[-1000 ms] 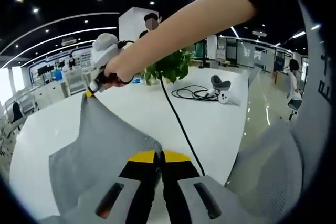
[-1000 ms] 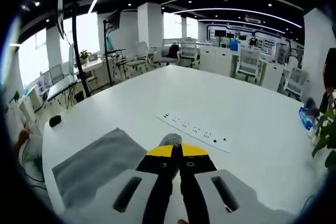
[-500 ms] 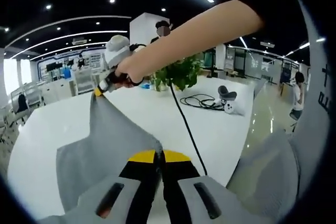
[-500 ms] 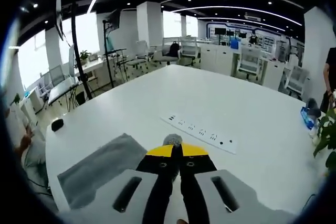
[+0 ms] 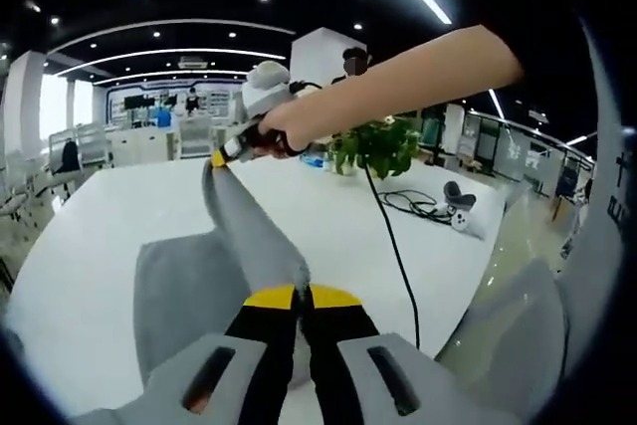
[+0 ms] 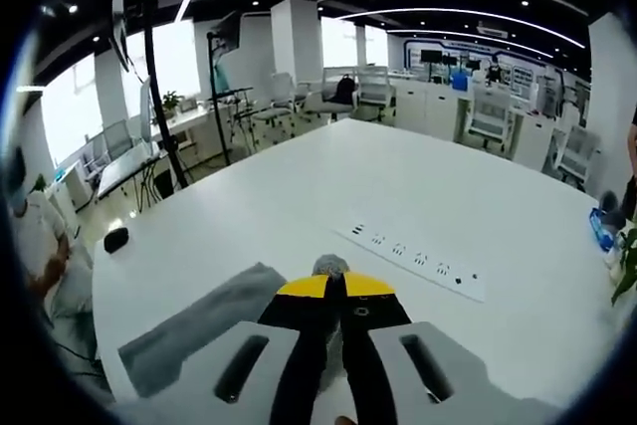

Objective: Fold the towel on the table until its edges align and the towel forms a compact rectangular stack.

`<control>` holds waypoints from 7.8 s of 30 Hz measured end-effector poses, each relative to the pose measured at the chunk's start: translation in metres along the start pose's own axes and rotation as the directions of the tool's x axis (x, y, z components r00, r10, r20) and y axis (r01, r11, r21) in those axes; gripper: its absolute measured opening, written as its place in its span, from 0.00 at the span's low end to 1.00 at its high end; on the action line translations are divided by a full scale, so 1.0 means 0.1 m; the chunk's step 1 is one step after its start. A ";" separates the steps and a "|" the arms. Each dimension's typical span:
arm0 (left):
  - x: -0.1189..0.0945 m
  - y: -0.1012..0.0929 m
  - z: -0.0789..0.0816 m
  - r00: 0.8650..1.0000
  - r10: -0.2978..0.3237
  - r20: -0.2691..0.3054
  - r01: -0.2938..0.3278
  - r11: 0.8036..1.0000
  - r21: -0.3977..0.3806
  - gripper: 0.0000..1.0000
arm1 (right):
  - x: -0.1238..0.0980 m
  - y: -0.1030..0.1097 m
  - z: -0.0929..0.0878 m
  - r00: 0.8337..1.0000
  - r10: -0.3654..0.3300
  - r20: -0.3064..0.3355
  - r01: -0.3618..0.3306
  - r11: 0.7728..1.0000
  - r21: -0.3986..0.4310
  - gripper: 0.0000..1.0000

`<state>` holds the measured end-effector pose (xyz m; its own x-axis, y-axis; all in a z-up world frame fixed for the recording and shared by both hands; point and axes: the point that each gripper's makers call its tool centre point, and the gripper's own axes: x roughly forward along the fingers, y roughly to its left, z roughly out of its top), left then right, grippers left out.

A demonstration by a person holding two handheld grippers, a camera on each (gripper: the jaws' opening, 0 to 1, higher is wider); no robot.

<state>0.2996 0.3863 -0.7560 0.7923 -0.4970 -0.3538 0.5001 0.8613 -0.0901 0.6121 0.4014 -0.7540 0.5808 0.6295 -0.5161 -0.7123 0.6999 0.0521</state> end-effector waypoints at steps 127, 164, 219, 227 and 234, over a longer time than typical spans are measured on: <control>0.85 2.17 -1.08 0.926 0.228 -0.301 -0.266 0.960 -0.089 0.25 | 0.21 0.42 -1.61 0.964 0.160 -0.213 -0.133 0.982 0.135 0.22; 1.22 1.40 -1.08 0.945 0.010 -0.327 -0.012 1.000 -0.003 0.11 | -0.41 0.08 -2.16 0.976 0.099 -0.193 -0.048 0.967 0.251 0.04; 1.01 -0.02 -0.66 0.963 -0.055 -0.265 0.124 0.959 0.255 0.51 | -1.70 0.21 -2.42 0.980 0.163 -0.110 -0.157 0.986 0.065 0.36; 0.90 -0.41 -0.81 0.913 -0.214 -0.349 0.309 0.919 0.245 0.62 | -1.87 0.57 -2.53 0.956 0.244 -0.166 -0.256 0.965 -0.053 0.42; 0.77 -0.71 -1.09 0.787 -0.317 -0.529 0.522 0.800 0.296 0.62 | -2.02 0.88 -2.69 0.930 0.269 -0.250 -0.325 0.920 -0.218 0.42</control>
<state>0.2873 0.2987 -0.8787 0.2800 -0.6083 -0.7427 0.9170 0.3984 0.0193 0.3256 0.2448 -0.8750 0.2501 0.6891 -0.6802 -0.9300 0.3663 0.0292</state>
